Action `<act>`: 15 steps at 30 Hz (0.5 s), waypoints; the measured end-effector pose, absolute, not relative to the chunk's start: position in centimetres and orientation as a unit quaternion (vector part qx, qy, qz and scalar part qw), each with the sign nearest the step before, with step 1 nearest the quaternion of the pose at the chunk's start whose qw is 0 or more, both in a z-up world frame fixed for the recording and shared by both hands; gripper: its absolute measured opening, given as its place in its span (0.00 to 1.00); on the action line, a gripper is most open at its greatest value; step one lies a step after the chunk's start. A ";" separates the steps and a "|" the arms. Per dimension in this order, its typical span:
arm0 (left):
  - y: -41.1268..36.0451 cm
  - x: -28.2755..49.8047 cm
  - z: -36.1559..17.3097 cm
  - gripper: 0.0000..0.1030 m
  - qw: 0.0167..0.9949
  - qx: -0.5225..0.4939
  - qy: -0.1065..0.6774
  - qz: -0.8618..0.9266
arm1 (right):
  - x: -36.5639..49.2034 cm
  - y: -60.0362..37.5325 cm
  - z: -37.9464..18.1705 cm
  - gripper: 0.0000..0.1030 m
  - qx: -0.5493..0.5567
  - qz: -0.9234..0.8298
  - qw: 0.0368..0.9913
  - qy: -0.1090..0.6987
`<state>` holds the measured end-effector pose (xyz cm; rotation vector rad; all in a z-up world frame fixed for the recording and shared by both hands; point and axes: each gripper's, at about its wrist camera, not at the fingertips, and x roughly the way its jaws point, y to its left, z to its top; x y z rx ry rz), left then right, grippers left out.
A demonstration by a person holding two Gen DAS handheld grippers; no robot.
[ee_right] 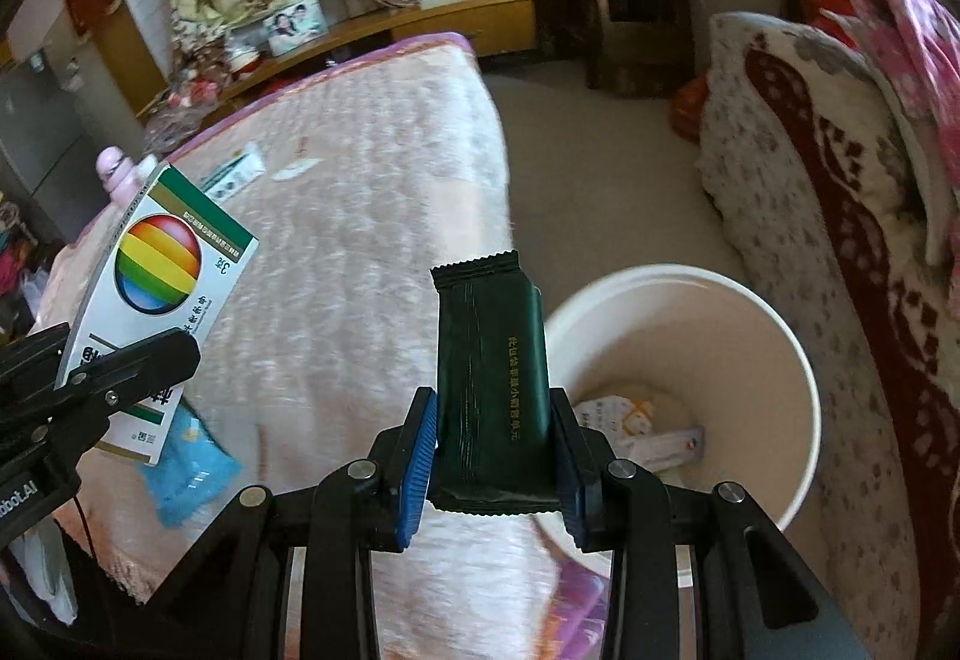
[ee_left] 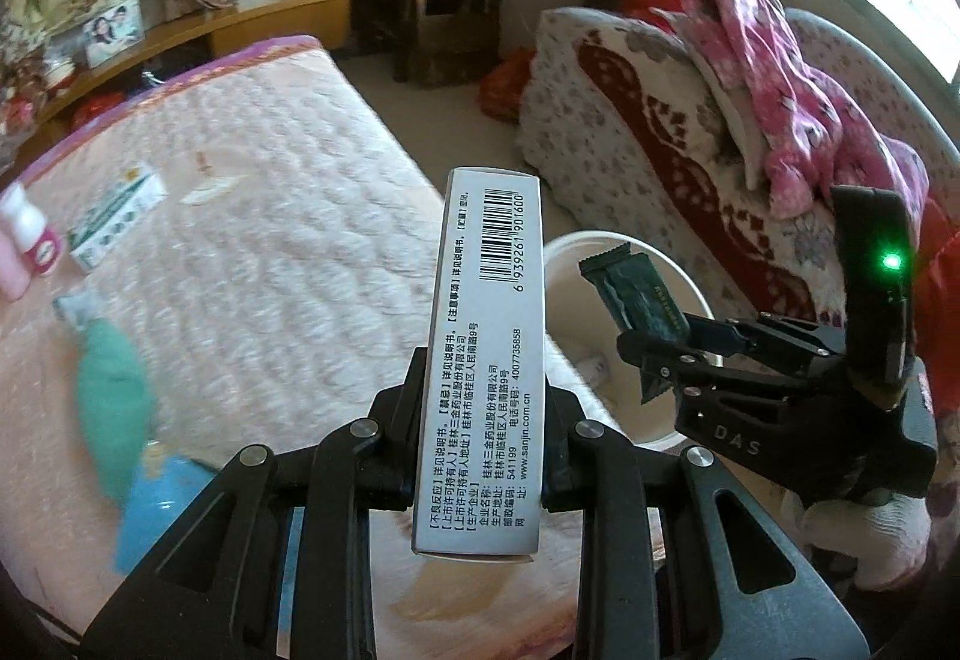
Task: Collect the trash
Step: 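Open right gripper dropping green packet into bucket while left gripper drops white box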
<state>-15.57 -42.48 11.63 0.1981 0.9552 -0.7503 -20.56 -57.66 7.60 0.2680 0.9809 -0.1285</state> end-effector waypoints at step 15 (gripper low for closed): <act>-49.5 -15.3 7.3 0.27 0.765 0.048 0.505 -0.398 | -23.2 -64.8 3.4 0.33 0.179 -0.119 0.842 0.494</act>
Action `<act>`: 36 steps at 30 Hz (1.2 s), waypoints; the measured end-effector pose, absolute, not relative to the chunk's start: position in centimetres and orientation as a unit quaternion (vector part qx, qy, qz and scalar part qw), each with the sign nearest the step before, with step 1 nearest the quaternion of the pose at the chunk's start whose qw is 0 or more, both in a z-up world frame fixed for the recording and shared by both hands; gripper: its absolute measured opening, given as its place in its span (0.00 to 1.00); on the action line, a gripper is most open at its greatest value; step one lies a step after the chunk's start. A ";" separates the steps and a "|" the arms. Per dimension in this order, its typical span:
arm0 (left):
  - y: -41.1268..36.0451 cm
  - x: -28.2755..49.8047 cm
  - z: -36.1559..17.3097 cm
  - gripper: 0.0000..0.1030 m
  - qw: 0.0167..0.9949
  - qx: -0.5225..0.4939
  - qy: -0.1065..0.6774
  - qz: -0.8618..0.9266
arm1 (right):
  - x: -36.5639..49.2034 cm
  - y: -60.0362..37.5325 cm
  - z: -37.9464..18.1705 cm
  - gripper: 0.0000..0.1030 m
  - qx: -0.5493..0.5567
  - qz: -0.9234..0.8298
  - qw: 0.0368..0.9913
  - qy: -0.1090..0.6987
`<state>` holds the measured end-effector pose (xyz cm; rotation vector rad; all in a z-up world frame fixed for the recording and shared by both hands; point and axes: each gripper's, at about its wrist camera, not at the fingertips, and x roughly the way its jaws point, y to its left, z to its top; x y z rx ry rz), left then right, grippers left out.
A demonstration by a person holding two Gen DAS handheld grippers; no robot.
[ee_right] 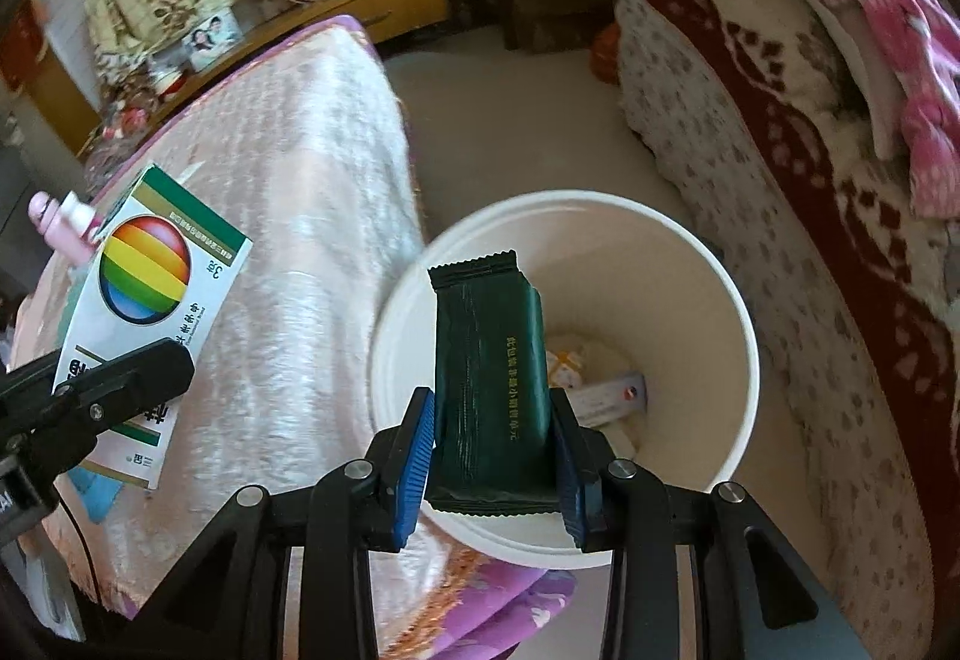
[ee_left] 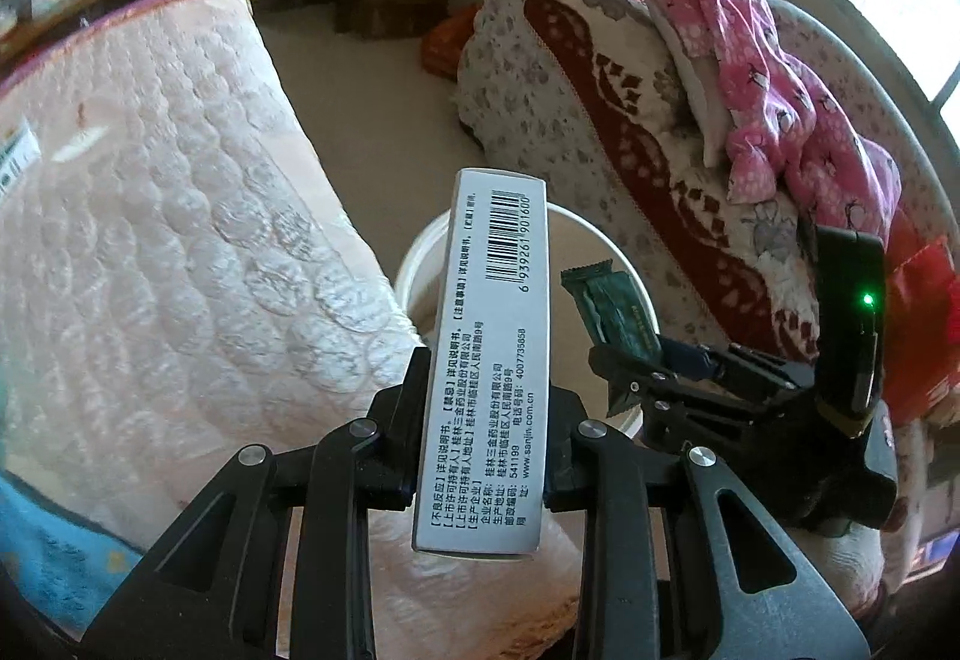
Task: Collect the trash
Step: 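Open right gripper dropping green packet into bucket while left gripper drops white box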
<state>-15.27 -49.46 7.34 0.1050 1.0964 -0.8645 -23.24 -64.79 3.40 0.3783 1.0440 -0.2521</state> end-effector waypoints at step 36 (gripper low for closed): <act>-36.2 -13.9 10.0 0.46 0.823 0.041 0.474 -0.311 | -20.5 -58.7 5.7 0.50 0.151 -0.087 0.850 0.497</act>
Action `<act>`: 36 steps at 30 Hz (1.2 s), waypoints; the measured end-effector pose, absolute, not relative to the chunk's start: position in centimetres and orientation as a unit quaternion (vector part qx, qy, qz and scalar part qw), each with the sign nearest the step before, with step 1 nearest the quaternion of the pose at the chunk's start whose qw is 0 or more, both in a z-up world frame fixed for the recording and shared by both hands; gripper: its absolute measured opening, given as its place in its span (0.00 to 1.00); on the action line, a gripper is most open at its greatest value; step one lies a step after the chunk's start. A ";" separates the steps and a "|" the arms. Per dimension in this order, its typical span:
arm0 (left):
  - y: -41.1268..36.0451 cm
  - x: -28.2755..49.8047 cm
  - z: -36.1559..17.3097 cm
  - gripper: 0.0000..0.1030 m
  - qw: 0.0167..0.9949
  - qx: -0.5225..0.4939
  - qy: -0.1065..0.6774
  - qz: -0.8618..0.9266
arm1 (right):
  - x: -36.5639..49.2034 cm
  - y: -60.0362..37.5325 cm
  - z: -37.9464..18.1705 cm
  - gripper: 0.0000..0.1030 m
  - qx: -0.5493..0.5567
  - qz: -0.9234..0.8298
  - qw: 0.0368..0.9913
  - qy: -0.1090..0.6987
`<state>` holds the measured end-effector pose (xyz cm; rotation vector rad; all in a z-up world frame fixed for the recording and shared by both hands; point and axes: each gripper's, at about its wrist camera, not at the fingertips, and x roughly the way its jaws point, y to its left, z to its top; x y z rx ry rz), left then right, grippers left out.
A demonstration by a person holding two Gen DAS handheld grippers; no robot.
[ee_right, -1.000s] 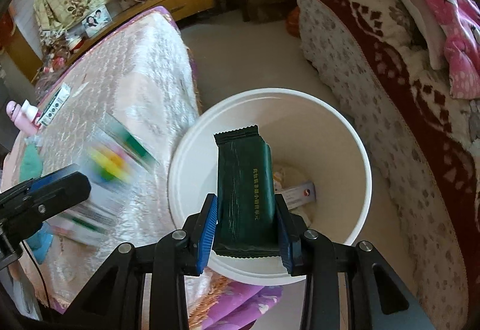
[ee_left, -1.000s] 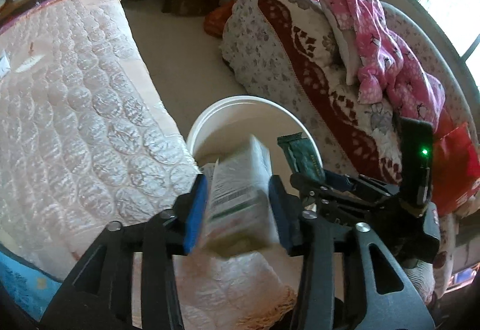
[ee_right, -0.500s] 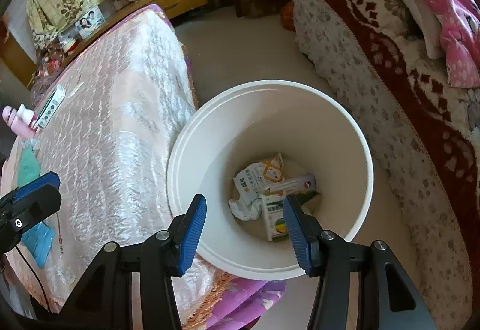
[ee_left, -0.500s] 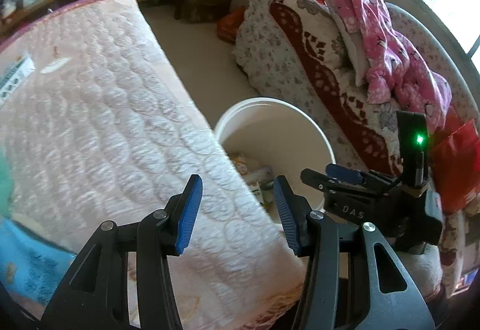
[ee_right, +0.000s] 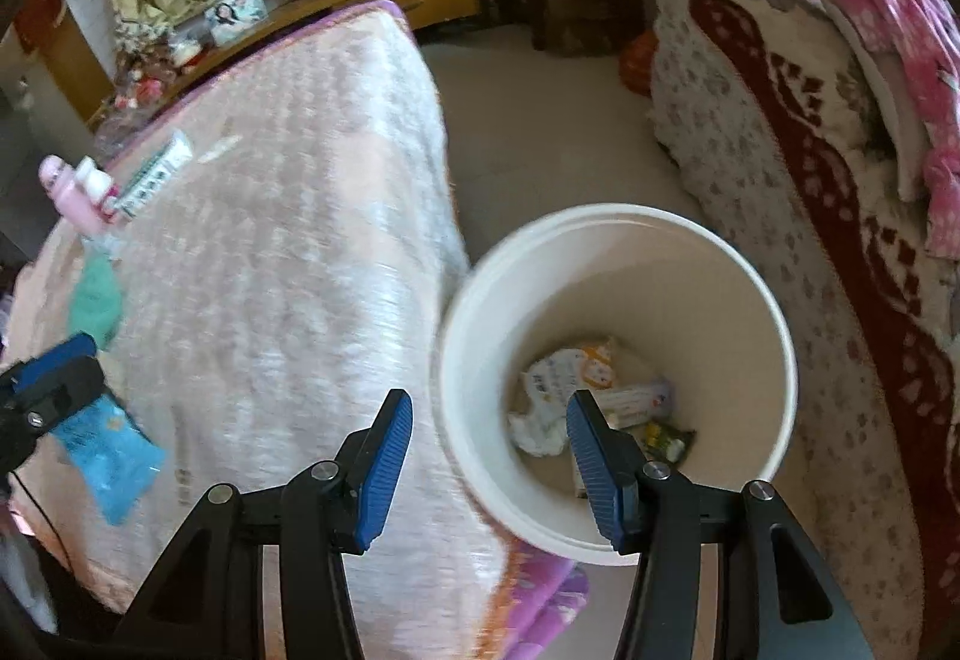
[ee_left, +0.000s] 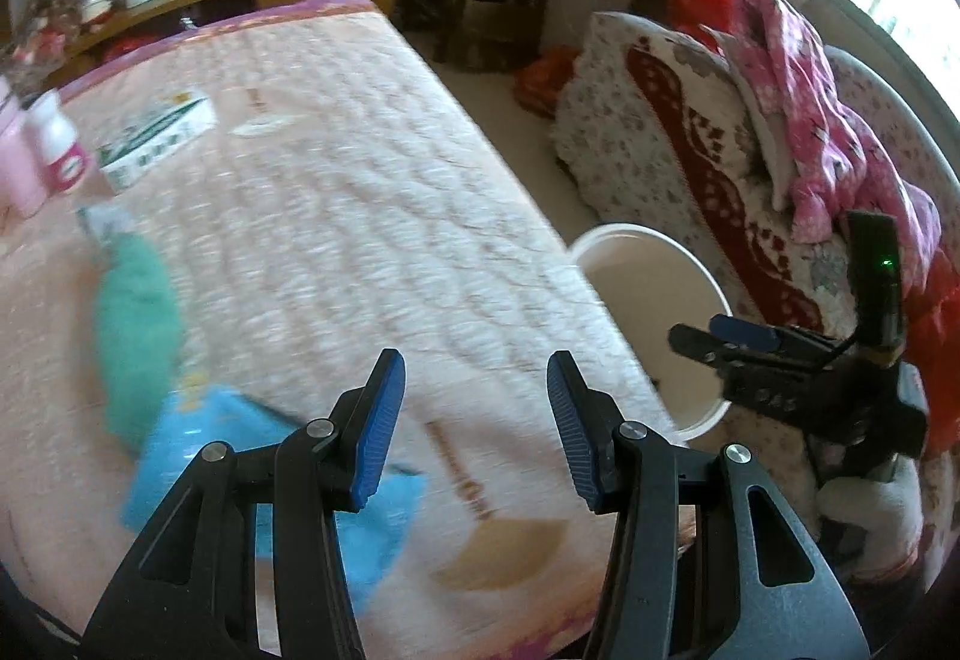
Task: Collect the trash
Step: 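Open right gripper dropping green packet into bucket while left gripper drops white box, then move both tools back over the bed and close right gripper on blue snack bag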
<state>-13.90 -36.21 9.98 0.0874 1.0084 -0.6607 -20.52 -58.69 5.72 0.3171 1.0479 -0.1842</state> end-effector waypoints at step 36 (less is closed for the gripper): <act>-16.0 -6.7 7.7 0.51 0.845 -0.052 0.505 -0.171 | -14.2 -36.6 4.1 0.60 0.040 0.172 0.832 0.525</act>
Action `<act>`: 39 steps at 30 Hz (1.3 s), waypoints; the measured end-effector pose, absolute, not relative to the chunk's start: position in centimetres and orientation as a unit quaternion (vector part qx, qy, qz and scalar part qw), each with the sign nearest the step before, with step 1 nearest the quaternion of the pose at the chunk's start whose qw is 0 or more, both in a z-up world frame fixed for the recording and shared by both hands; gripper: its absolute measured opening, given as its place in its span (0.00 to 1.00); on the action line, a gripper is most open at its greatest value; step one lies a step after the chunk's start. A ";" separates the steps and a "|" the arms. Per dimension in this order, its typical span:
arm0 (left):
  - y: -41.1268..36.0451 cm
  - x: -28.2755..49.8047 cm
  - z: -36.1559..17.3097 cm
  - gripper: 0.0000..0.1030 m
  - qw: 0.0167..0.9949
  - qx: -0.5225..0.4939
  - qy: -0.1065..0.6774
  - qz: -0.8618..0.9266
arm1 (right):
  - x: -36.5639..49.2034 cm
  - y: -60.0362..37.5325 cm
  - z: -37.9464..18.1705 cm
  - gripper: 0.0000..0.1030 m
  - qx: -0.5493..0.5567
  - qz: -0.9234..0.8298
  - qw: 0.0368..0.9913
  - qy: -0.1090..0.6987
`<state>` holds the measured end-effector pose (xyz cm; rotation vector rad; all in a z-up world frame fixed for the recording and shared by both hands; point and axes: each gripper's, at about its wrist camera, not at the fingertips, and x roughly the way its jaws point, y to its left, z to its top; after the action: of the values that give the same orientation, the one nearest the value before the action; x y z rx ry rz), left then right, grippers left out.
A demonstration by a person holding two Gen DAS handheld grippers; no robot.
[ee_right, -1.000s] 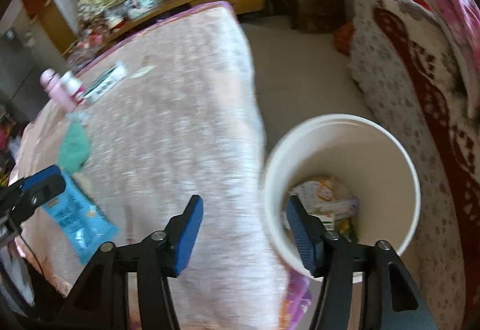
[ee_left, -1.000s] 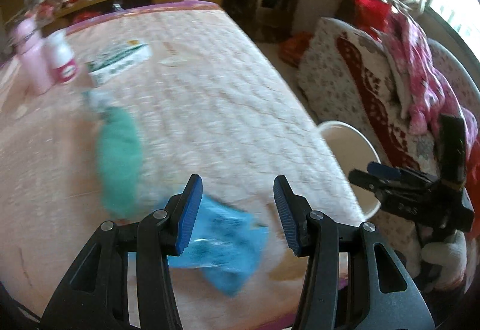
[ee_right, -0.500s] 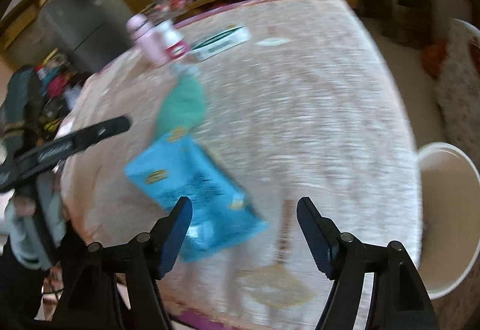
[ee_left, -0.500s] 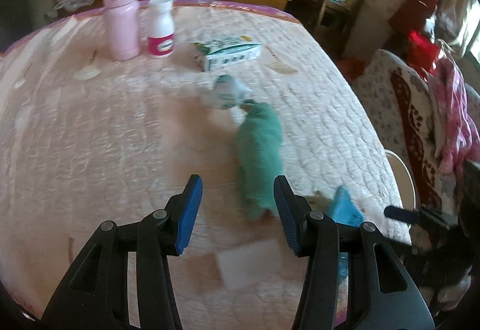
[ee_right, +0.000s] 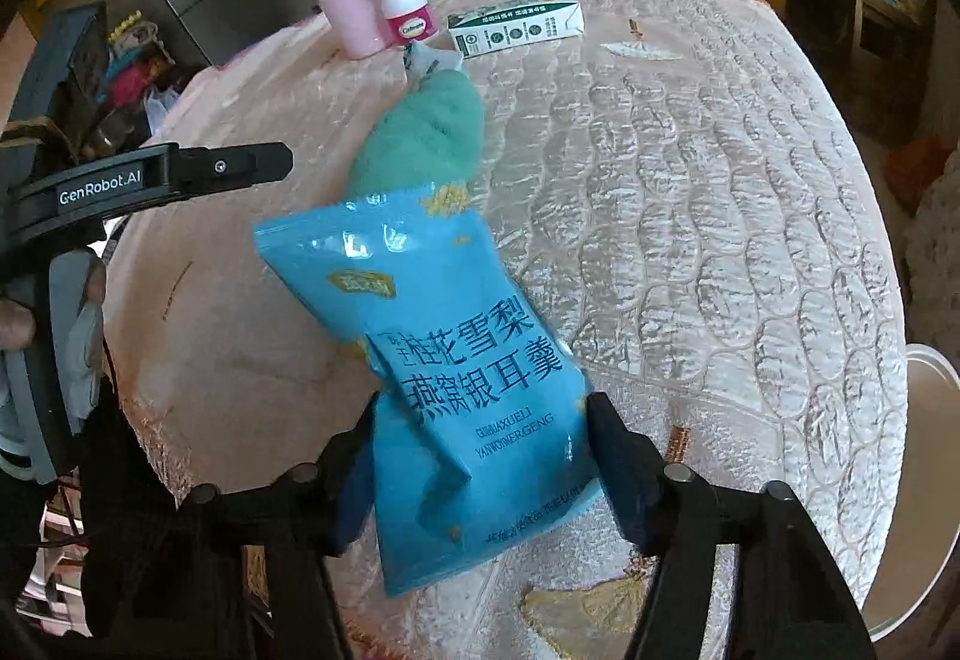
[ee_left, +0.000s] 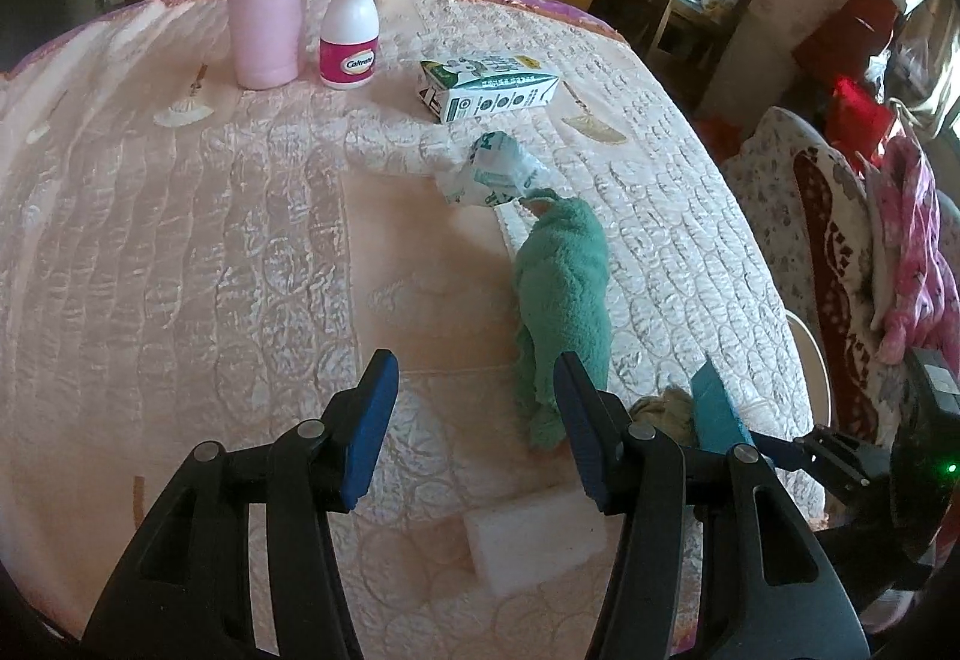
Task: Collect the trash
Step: 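Move both tools back over the bed and close right gripper on blue snack bag, then lower left gripper onto crumpled clear plastic wrapper and close on it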
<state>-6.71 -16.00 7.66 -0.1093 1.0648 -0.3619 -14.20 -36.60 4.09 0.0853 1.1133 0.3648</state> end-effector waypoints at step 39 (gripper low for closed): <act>-19.2 6.0 4.0 0.30 0.836 -0.102 0.521 -0.138 | -2.6 -39.0 3.0 0.66 0.027 0.062 0.871 0.487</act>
<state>6.03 -19.23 4.01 -0.2163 1.1022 -0.2914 -2.62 -39.04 3.04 0.0555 1.0192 0.1288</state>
